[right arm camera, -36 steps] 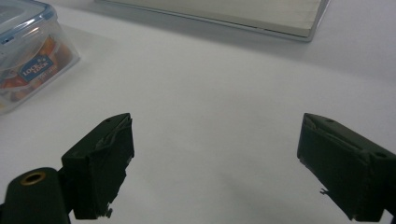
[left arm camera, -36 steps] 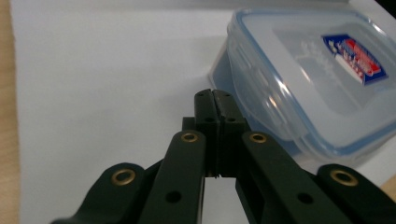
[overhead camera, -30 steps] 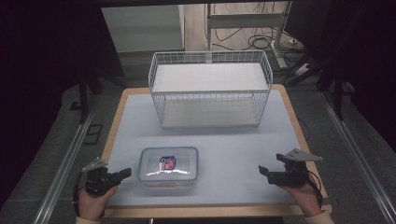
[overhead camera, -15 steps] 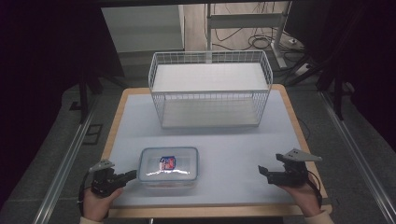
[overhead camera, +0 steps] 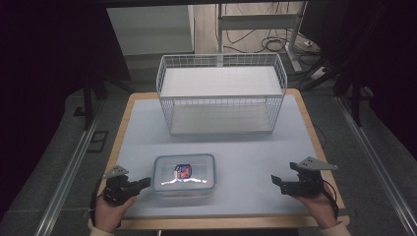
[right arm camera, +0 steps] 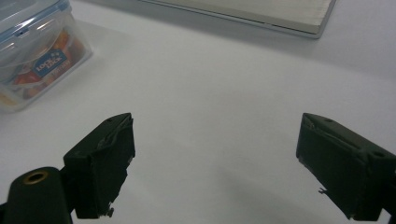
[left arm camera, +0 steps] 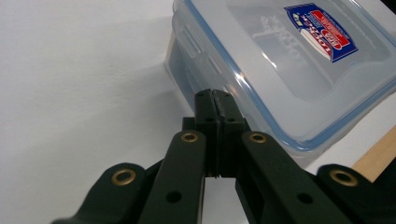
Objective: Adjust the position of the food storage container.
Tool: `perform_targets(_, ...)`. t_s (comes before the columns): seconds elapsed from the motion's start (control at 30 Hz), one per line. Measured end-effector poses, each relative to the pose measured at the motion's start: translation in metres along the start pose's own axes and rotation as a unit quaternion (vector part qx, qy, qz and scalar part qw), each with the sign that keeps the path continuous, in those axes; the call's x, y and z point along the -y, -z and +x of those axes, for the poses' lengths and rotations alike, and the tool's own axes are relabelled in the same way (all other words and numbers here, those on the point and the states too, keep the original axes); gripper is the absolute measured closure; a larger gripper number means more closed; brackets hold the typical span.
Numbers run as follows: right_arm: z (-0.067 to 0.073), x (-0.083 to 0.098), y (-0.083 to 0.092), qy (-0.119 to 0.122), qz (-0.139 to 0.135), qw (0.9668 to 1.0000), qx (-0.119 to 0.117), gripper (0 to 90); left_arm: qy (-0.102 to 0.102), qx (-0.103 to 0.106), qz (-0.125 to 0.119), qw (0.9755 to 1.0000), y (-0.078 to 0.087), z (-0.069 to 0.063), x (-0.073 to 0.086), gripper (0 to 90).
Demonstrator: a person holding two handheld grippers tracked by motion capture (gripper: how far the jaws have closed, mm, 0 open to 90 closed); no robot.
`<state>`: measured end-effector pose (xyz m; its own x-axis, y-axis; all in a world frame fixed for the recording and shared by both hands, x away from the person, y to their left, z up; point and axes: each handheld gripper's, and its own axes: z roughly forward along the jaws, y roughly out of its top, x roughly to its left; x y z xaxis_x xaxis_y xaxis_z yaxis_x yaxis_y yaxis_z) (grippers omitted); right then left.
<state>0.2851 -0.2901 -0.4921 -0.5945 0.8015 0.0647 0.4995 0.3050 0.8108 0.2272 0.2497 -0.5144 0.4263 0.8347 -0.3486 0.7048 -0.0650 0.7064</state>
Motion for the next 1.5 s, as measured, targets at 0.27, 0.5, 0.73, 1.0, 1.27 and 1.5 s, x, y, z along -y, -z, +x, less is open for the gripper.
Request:
perform_targets(0.27,0.000,0.001,-0.001,-0.002,0.002,1.0000,0.001,11.9,-0.010,0.003,0.002,0.9999,-0.009,-0.008,-0.010,89.7)
perform_targets(0.5,0.002,0.001,-0.002,-0.001,0.006,1.0000,0.001,11.9,-0.019,0.013,0.011,0.9997,-0.024,-0.018,-0.017,89.7)
perform_targets(0.73,0.002,0.001,-0.003,-0.001,0.007,1.0000,0.000,12.0,-0.026,0.020,0.019,0.9993,-0.036,-0.030,-0.025,89.7)
perform_targets(1.0,0.004,0.002,-0.003,0.001,0.008,1.0000,-0.001,12.0,-0.029,0.030,0.020,0.9989,-0.052,-0.041,-0.036,89.7)
perform_targets(1.27,0.004,0.001,-0.002,0.001,0.008,1.0000,-0.001,12.0,-0.033,0.043,0.025,0.9982,-0.066,-0.051,-0.044,89.7)
perform_targets(1.5,0.004,0.002,-0.003,0.001,0.008,1.0000,-0.002,12.0,-0.032,0.054,0.027,0.9976,-0.078,-0.058,-0.051,89.6)
